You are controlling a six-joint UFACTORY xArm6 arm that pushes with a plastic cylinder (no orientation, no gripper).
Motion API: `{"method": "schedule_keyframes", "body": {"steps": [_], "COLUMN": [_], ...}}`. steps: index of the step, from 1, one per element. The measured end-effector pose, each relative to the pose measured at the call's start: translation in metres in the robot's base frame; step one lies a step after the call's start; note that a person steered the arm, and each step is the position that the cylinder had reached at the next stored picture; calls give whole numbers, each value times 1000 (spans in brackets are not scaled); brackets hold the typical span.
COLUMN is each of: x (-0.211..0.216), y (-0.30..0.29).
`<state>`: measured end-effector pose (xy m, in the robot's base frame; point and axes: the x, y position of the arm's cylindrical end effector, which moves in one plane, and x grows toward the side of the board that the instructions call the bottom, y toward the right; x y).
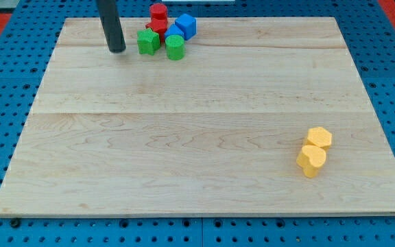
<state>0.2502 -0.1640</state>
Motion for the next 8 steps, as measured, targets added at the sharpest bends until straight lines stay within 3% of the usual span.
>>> {"method": "schedule_keyframes", "body": {"steps": [1, 4, 5, 6, 7, 8], "x": [-58, -39, 4, 3, -33, -39], "y": [15, 118, 113, 89, 92, 88]}}
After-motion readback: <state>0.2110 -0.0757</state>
